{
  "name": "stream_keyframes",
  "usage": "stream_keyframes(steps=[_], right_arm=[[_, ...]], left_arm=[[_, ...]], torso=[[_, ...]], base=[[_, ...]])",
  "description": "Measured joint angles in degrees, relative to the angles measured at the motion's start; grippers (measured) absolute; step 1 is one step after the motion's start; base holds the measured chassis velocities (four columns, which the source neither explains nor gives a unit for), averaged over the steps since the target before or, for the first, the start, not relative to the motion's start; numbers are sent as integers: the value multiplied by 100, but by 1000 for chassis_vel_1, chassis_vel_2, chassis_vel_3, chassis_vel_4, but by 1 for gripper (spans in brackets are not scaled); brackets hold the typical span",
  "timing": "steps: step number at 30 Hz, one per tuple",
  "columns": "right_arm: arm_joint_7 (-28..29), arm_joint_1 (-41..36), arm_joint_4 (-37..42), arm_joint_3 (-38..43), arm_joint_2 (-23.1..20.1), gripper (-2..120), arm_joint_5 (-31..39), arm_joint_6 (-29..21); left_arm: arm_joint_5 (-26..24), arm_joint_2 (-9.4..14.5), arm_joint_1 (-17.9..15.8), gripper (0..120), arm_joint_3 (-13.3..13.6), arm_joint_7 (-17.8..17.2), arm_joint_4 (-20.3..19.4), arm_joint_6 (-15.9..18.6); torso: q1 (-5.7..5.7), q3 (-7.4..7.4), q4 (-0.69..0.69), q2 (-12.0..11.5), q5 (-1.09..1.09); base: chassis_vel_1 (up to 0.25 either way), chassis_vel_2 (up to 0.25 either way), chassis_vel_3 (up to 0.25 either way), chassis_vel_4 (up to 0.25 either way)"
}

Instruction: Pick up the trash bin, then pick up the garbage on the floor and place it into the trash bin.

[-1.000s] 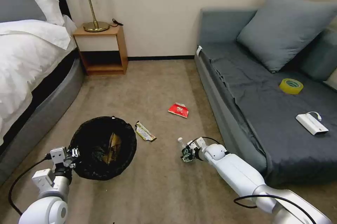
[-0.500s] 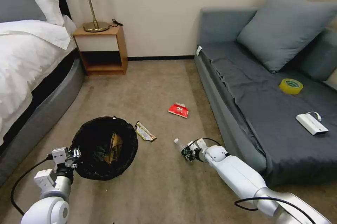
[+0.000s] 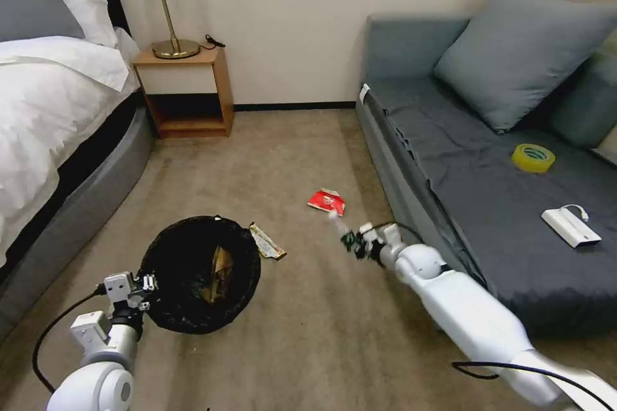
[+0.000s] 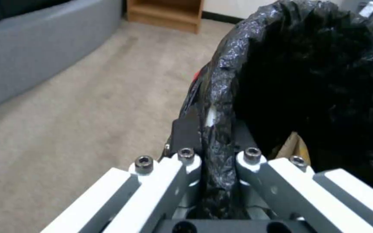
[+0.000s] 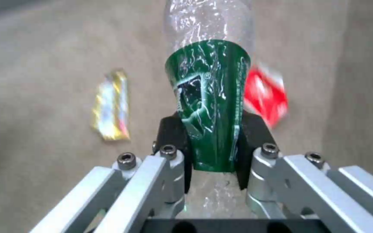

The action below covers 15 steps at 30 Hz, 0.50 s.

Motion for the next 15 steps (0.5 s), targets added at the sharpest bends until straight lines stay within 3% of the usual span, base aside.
stream_keyframes(steps=[7,15], right_arm=[[78,-174,1131,-21,-324,16,378,391],[64,-397,2587,-640,-475,16,732,907]], left_arm=[[-162,-1,-9,4,123,4,7,124],[-481,-18,12,4,271,102,23,351]], torso=[[0,0,0,0,0],[0,0,0,0,0]], base=[[0,0,0,0],[0,0,0,0]])
